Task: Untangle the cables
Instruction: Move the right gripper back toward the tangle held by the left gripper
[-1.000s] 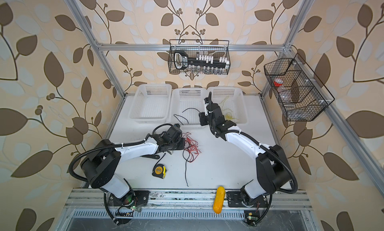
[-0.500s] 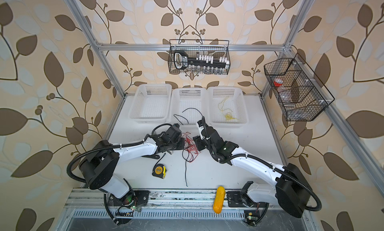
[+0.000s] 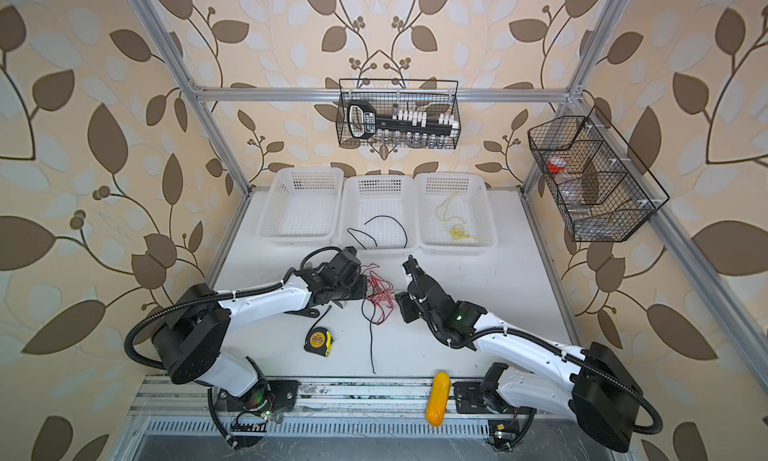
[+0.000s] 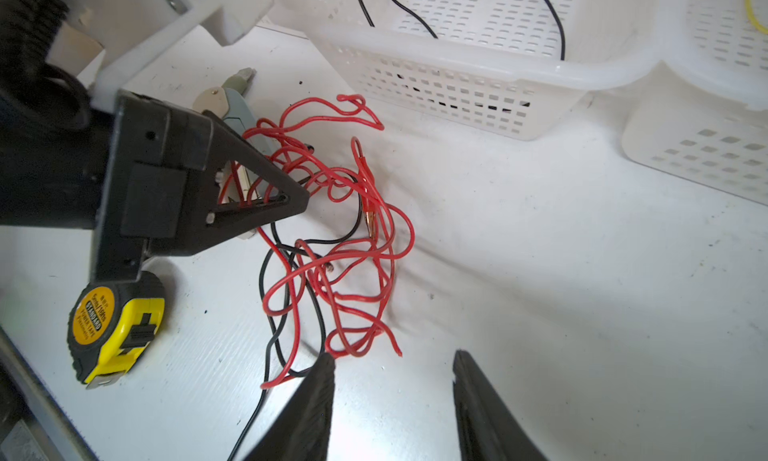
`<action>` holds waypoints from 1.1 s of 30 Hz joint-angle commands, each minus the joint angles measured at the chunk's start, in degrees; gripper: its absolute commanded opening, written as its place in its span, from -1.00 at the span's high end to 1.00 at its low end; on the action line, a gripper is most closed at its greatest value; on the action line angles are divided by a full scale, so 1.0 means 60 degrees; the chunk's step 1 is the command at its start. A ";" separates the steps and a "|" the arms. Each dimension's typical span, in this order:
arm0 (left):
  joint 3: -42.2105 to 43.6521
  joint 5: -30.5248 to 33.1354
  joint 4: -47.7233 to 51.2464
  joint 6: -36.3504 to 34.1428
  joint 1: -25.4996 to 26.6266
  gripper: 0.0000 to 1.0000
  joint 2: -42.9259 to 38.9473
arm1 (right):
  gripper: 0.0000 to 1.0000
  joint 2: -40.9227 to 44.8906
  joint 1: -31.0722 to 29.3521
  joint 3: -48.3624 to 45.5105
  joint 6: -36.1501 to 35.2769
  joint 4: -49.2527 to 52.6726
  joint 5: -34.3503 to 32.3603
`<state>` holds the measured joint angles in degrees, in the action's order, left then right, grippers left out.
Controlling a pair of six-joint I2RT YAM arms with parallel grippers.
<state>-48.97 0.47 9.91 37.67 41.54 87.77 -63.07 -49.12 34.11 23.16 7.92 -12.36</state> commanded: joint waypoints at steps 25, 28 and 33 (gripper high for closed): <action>-0.0005 0.1100 0.0131 0.0653 -0.0080 1.00 -0.1599 | 0.06 -0.0521 -0.0853 0.1136 0.0472 -0.1270 0.1219; -0.0293 0.1201 0.0560 0.1087 -0.0081 1.00 -0.1455 | 0.07 -0.0737 -0.1140 0.1168 0.0382 -0.1450 0.1023; -0.0679 0.1020 0.0917 0.1672 -0.0075 1.00 -0.1311 | 0.07 -0.1505 -0.1461 0.1110 0.0354 -0.1859 0.0956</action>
<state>-49.69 5.21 14.09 44.18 41.54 79.92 -69.76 -57.08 39.88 25.69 -1.72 -6.81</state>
